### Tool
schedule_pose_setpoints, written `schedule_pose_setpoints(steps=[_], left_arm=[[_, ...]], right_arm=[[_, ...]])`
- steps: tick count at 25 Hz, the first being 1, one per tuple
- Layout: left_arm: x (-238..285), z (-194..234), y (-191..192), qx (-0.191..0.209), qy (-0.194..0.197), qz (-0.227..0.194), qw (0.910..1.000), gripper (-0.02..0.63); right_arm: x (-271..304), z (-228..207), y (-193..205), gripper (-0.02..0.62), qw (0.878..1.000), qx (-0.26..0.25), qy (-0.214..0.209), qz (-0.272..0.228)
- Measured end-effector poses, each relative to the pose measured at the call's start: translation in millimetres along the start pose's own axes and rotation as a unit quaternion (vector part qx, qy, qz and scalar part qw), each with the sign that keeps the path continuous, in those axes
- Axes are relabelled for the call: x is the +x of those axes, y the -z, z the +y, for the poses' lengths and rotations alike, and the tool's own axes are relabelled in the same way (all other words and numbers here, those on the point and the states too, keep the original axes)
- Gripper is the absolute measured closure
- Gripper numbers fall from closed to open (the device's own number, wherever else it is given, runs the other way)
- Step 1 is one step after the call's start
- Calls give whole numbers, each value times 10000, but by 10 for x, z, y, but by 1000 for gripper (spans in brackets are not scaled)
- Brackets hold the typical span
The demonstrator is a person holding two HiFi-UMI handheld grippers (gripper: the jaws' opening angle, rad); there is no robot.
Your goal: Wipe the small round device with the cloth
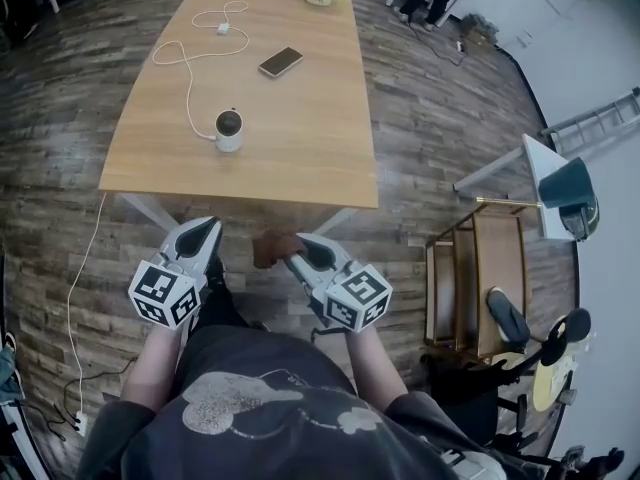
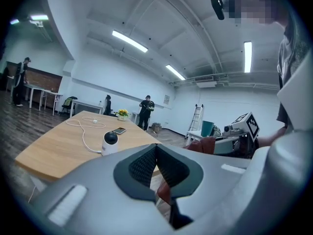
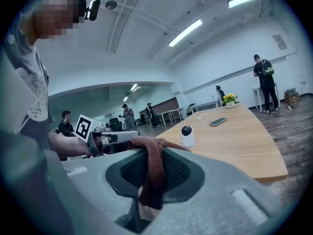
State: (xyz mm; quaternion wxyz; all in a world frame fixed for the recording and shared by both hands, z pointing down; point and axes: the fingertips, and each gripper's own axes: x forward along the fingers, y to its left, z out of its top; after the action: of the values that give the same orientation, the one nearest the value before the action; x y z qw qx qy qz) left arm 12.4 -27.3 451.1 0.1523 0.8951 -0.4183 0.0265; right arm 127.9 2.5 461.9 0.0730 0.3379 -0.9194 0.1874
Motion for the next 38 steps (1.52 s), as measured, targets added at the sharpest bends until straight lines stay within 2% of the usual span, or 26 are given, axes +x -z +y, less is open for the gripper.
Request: schedule_pose_setpoints(steps=[6,14,24,38], left_arm=[[-333,-465,84,8,-101,-147,9998,589],[-660,-691,294,-149,-271,-15,9995,589],[-875,-914,393,-239,99,80,9996,589],[-1879,-1106,546,-112,208,-45,9997,589]], right_arm=[[-399,256,255,541,9999,-32,-110,57],[-521,463,513,541,9998,56,-29,191],[-615,701,604,541,9995,181,227,134],[-860,1595,672,541,9983,-193,538,-121]])
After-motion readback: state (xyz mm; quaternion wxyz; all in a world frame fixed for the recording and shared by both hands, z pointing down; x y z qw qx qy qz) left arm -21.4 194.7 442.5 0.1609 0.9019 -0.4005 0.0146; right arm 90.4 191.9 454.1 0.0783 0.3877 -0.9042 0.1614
